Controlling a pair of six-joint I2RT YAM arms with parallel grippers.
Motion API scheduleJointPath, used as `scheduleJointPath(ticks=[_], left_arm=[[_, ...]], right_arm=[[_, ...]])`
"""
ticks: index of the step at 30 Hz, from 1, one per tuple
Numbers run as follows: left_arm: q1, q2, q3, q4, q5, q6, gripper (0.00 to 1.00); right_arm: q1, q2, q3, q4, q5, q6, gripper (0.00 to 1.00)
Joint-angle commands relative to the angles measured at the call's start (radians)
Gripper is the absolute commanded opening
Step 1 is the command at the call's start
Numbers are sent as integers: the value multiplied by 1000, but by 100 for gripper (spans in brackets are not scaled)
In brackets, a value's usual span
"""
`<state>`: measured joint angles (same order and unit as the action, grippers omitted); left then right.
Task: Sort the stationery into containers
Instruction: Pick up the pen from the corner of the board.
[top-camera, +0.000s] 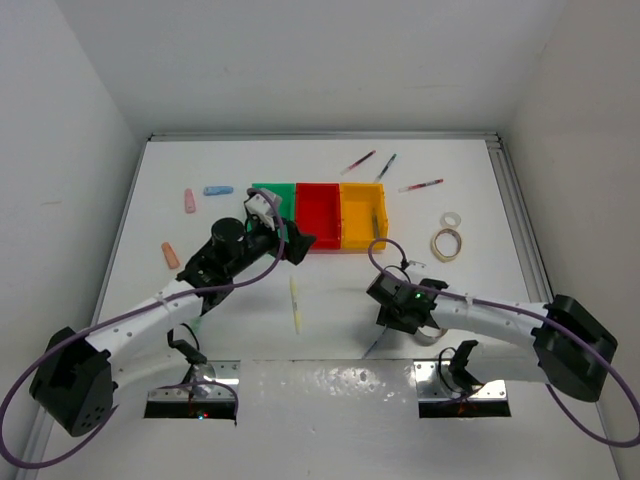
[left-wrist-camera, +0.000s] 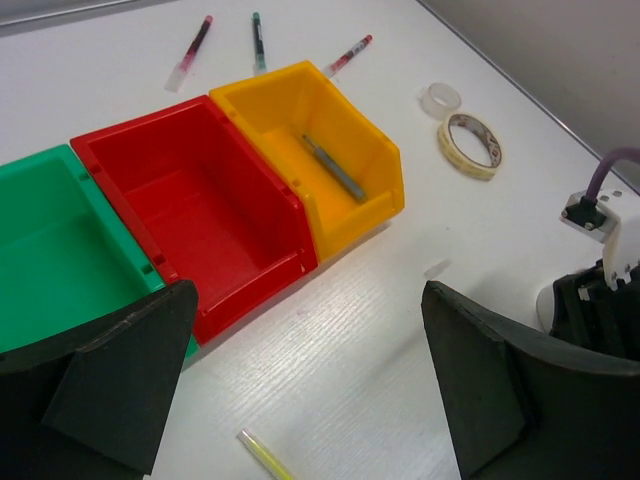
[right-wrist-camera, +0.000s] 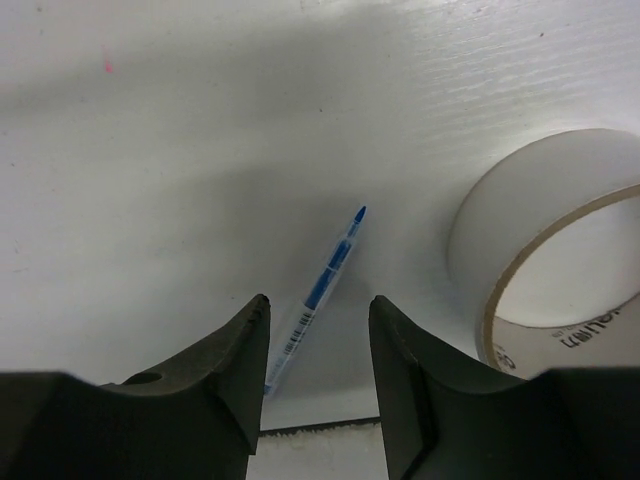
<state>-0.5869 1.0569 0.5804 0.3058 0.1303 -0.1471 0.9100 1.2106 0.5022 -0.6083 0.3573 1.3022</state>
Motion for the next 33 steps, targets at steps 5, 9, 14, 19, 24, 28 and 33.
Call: scheduleJointPath(ticks=[5, 9, 14, 19, 24, 28, 33], left_arm=[[-16, -75, -37, 39, -3, -26, 92], [-16, -92, -48, 47, -12, -28, 92], [-16, -123, -66, 41, -11, -26, 92], [-16, -149, -80, 27, 18, -25, 92], [-17, -150, -93, 45, 236, 30, 91], [-17, -137, -102, 59, 379, 29, 90], [-17, -114, -109, 105, 491, 0, 91]], right_arm=[[26, 49, -17, 98, 34, 101, 36], [43, 78, -39, 61, 52, 150, 28], [59, 14, -129, 76, 88, 216, 9], [96, -66, -123, 107, 156, 146, 0], [110, -193, 36, 113, 279, -42, 0], [112, -200, 180, 226, 357, -254, 0], [110, -42, 341, 419, 384, -480, 0]])
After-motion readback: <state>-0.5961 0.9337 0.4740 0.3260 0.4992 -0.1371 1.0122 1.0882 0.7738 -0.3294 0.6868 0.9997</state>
